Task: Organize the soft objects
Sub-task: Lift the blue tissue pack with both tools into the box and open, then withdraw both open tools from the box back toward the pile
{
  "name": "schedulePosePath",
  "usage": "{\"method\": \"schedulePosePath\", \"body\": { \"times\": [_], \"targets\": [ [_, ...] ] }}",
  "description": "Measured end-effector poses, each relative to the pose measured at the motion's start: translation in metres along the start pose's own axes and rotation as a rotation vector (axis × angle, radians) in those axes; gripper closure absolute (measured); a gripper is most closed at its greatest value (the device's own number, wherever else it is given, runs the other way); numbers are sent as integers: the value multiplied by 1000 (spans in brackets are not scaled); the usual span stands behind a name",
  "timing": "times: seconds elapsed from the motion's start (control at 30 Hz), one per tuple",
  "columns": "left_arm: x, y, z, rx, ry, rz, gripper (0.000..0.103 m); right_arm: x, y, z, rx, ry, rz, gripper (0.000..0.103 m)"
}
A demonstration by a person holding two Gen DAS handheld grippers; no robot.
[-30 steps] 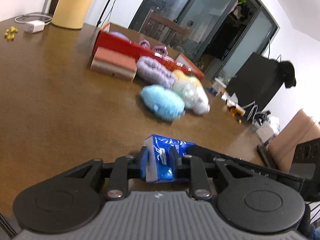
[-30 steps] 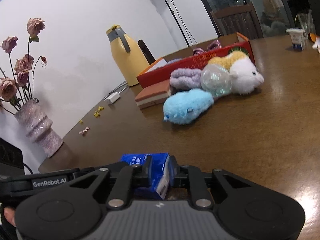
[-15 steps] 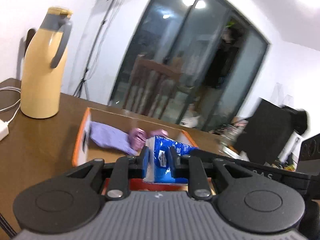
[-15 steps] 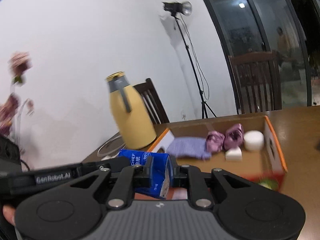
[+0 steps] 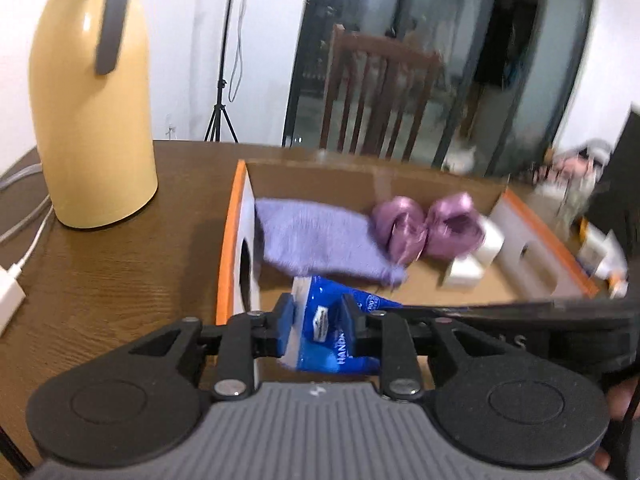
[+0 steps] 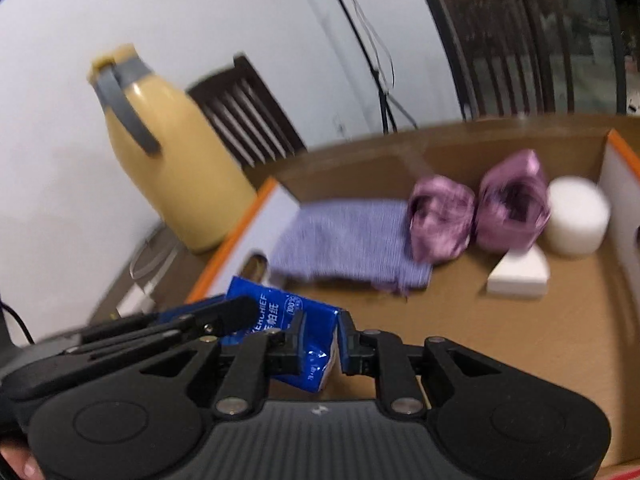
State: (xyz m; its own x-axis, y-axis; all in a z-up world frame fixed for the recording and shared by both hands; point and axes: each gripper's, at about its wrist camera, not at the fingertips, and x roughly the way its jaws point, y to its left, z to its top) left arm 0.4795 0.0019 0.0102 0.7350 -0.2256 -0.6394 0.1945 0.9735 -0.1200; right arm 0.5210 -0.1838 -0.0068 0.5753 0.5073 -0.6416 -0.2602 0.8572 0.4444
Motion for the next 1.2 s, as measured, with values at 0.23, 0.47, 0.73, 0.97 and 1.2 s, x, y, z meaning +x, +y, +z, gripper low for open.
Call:
{"method": "schedulePosePath", "body": {
  "times": [0.23,0.47,0.73,0.97,1.2],
  "targets": [
    [-12,3,-12,-11,-47,-3,75,12,0,-11,-3,28,-3,77],
    [-65,-5,2,-15,-122,17,60,-53,14,-9,-52,-82,-1,62],
    [-151,-32,-7,37,-242,53,56,-167,25,-17,-177,-234,-90,53],
    [-213,-54,-45,69,-350,84,49,-242,17,-59,-246,-356,-199,44],
    [-254,-56,-105,18,-411,81,37,-285,10,-131,-249,-485,-265,37]
  ]
}}
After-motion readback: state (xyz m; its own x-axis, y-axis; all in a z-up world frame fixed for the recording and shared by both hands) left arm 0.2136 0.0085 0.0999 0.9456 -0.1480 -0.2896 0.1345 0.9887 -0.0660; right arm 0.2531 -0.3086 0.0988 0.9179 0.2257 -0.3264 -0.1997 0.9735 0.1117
